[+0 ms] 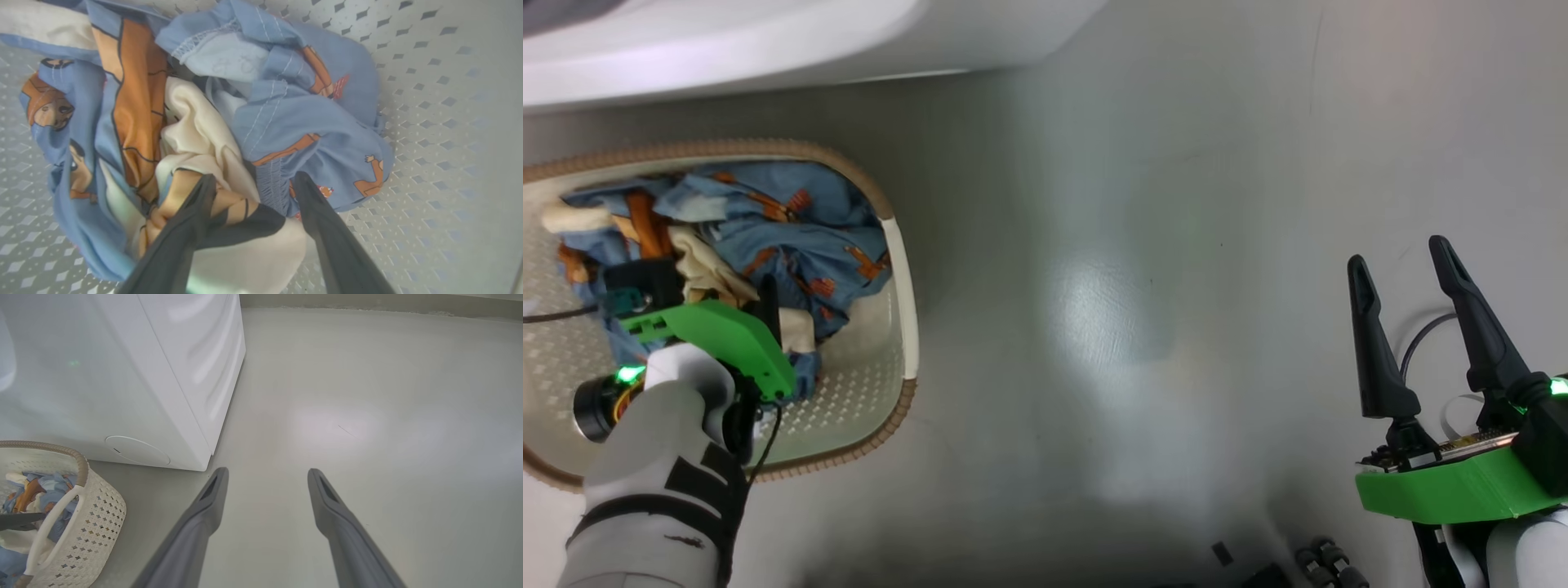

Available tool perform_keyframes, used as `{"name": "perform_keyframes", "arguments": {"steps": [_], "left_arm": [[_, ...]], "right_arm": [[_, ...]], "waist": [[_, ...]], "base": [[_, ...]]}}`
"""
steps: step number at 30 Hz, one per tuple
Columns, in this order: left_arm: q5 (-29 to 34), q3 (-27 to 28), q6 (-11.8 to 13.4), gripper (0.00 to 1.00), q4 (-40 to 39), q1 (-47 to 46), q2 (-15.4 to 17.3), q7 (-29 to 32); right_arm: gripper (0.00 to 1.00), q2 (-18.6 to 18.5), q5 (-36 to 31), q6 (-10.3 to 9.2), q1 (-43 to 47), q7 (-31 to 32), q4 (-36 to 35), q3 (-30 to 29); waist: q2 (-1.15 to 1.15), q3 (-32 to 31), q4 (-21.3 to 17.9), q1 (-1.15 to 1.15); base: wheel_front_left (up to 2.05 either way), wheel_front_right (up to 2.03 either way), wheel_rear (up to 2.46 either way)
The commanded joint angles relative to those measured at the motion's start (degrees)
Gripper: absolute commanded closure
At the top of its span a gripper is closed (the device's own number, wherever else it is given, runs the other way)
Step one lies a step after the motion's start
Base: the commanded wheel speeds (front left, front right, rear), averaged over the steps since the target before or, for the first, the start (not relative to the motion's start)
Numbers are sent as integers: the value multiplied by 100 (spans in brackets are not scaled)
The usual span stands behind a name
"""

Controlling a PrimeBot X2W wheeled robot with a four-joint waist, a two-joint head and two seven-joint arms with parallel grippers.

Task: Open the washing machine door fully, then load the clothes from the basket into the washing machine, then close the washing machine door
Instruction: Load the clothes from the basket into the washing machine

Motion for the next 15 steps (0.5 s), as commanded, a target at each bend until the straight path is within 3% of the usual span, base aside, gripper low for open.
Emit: {"name": "perform_keyframes", "arguments": {"steps": [1,15], "left_arm": [[-41,107,49,0,17,137,234,-5],[-135,56,180,0,40,96,159,16]], "right_arm": [[0,-10,-77,9,95,13,-155,105],[0,1,-111,9,158,49,-193,59]], "waist": [[0,124,-32,0],[0,96,10,0]], "base": [[0,0,0],[0,0,0]]}}
